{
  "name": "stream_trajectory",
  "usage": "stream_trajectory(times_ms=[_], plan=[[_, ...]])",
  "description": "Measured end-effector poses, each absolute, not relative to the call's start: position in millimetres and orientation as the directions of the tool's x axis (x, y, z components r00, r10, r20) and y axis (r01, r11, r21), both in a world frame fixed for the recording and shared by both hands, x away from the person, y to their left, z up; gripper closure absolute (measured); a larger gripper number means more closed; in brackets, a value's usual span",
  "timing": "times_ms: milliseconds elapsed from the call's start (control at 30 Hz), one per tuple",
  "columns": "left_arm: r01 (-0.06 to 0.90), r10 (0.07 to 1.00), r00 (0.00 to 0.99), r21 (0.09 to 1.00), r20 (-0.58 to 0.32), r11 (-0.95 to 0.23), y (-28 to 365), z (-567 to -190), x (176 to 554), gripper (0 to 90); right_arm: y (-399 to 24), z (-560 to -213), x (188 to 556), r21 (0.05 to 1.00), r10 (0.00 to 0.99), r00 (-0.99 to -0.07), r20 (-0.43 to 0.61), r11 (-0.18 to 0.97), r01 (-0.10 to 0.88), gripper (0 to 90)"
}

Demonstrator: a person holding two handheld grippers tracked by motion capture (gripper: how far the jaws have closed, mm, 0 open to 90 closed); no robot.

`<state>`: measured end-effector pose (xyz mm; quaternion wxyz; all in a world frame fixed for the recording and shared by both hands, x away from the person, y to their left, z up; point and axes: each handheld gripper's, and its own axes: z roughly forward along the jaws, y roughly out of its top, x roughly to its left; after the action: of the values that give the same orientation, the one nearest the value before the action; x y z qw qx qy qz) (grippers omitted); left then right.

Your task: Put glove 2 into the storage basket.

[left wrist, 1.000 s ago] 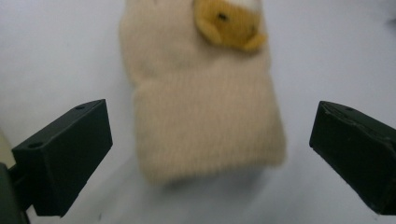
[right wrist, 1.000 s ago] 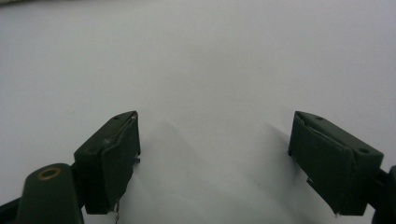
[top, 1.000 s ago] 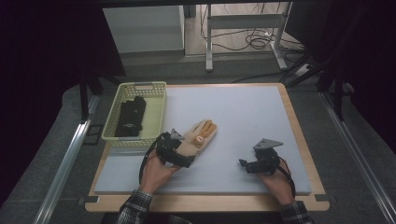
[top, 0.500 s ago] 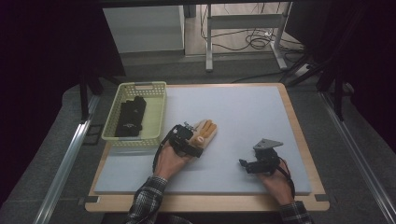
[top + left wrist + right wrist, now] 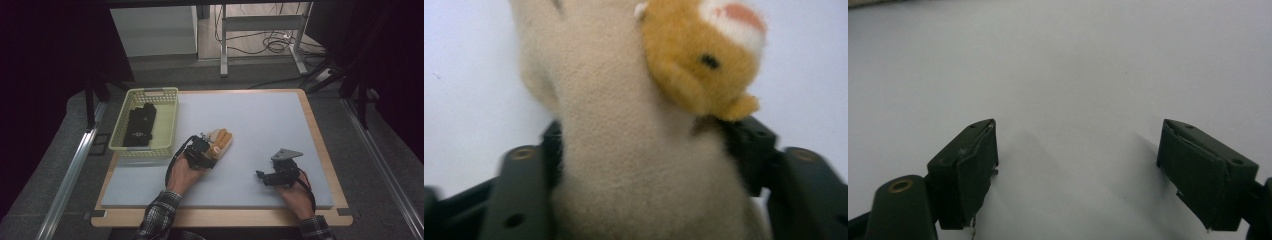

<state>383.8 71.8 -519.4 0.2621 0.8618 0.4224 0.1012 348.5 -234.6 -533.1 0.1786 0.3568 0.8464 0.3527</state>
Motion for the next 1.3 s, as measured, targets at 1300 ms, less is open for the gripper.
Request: stream_trajectory(times_ms=[1300], plan=[[0.7, 0.873, 0.475, 0.648, -0.11, -0.3, 163.2, -412.3, 393.0, 72.4, -234.7, -533.2, 348.6, 0.725, 0.729, -0.683, -0.053, 0.498, 0.475, 16.4]])
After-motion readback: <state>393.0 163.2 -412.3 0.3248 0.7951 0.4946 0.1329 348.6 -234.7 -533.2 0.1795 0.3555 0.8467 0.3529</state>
